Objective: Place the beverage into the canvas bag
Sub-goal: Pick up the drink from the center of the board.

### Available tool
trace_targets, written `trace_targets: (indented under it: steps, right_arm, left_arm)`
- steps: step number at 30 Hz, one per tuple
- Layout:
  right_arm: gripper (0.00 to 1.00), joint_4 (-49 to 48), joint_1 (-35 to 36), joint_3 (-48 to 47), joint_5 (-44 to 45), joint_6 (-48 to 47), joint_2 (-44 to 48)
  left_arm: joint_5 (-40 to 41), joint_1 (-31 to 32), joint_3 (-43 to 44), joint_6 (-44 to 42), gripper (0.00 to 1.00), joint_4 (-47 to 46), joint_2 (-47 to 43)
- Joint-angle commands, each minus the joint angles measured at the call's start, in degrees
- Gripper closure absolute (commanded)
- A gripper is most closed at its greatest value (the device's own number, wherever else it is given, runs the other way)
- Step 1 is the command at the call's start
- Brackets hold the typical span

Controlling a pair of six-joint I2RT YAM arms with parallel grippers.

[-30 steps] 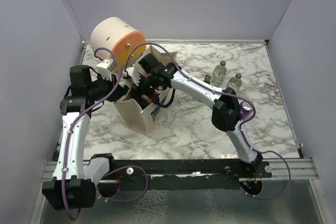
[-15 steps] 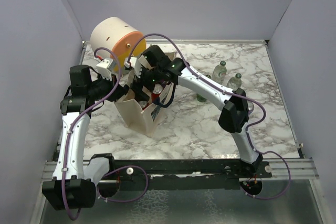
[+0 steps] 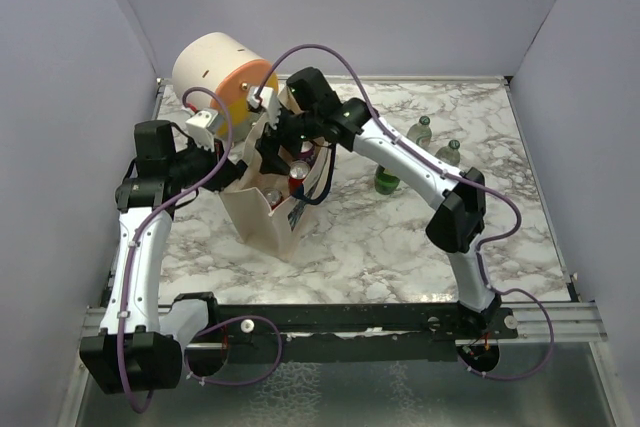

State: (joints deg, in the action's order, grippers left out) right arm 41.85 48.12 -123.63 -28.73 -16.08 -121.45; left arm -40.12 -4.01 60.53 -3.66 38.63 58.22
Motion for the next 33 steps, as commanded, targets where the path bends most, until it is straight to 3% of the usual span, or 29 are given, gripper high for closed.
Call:
trace_targets:
  steps: [1,15,19,31,33]
  right_arm:
    - [0.08,-3.27,-1.11,-2.15,1.89,0.80,4.67]
    - [0.10,-6.85,-5.02,2.35,12.75,0.22,13.52]
    - [0.09,-6.01,-6.68,5.25,15.48,-0.78,17.39]
    - [0.10,-4.41,-13.43,20.25,21.07,0.82,28.18]
    - [0.10,-4.73,-14.65,23.42,21.78,1.10,29.66]
  left_arm:
    - [-1.20,-0.21,2.09,-2.49,1.00,0.70,1.93]
    - [-1.53,-0.21,6.57,-5.14,1.00,-1.92,5.86]
    - [-2.21,-0.20,6.59,-5.19,0.96,-1.83,5.66]
    - [-3.09,-0.12,5.80,-5.96,0.66,-1.67,5.09]
    - [-3.25,-0.12,6.87,-5.91,0.55,-1.62,5.66]
